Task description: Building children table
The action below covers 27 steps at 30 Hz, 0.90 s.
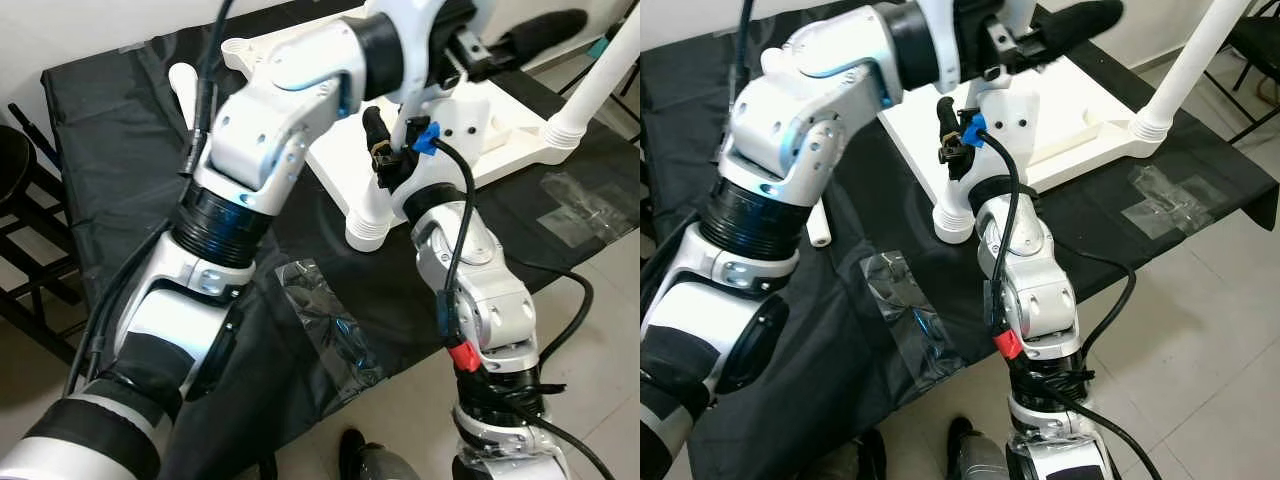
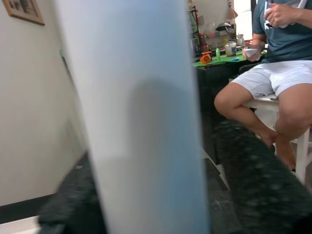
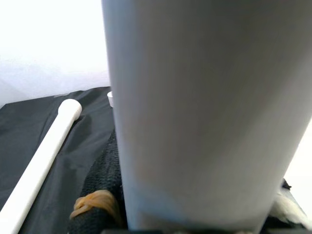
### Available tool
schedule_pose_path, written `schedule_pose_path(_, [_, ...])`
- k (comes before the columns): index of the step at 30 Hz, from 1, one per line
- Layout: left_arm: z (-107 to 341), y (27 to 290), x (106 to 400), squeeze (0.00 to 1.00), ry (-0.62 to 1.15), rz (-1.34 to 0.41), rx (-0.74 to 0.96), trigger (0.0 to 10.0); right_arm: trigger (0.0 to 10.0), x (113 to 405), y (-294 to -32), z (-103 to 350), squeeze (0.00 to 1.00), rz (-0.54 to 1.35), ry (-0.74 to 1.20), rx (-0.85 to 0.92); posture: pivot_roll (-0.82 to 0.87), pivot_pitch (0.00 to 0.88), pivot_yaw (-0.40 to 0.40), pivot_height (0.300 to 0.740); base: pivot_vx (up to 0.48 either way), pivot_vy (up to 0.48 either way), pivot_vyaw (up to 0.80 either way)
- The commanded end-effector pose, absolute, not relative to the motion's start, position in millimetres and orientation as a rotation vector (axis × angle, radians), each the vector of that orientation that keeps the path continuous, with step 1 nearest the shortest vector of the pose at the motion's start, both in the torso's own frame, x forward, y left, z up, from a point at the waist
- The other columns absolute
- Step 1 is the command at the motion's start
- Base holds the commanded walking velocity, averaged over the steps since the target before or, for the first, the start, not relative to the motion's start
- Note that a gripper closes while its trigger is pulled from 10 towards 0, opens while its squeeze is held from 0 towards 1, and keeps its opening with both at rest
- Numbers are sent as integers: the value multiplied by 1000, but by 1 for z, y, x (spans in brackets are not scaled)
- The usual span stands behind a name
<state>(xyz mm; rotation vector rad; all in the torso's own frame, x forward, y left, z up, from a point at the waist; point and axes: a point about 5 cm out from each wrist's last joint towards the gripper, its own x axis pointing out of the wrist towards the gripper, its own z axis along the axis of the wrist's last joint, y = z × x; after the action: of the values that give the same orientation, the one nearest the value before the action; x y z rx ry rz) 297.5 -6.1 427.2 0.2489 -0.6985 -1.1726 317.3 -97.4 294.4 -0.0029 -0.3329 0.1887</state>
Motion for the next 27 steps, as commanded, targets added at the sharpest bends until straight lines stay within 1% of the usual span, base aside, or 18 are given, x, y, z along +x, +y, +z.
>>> schedule_pose_path(1, [420, -23, 281, 0, -711, -1307, 300, 0, 10000, 332, -103, 247, 0, 150, -88, -36, -13, 297, -19, 740, 0, 0, 0])
schedule_pose_path(15, [420, -26, 284, 0, -687, -1285, 311, 0, 10000, 331, -100, 250, 0, 178, -101, -42, -11, 297, -18, 740, 0, 0, 0])
schedule_pose_path(16, [420, -26, 284, 0, -685, -1291, 309, 0, 10000, 329, -99, 255, 1000, 205, -131, -42, -13, 299, -15, 740, 0, 0, 0])
schedule_pose_path(20, [420, -25, 284, 0, -683, -1293, 308, 0, 10000, 329, -99, 259, 1000, 227, -150, -42, -12, 300, -15, 740, 0, 0, 0])
schedule_pose_path(22, [420, -25, 284, 0, -681, -1297, 307, 0, 10000, 330, -102, 268, 1000, 287, -183, -54, -9, 301, -12, 740, 0, 0, 0])
schedule_pose_path(24, [420, -25, 284, 0, -681, -1297, 307, 0, 10000, 330, -102, 268, 1000, 287, -183, -54, -9, 301, -12, 740, 0, 0, 0])
schedule_pose_path(26, [420, -24, 284, 0, -681, -1299, 306, 0, 10000, 331, -111, 280, 1000, 343, -221, -76, -9, 302, -10, 740, 0, 0, 0])
schedule_pose_path(27, [420, -24, 284, 0, -681, -1299, 306, 0, 10000, 331, -111, 280, 1000, 343, -221, -76, -9, 302, -10, 740, 0, 0, 0])
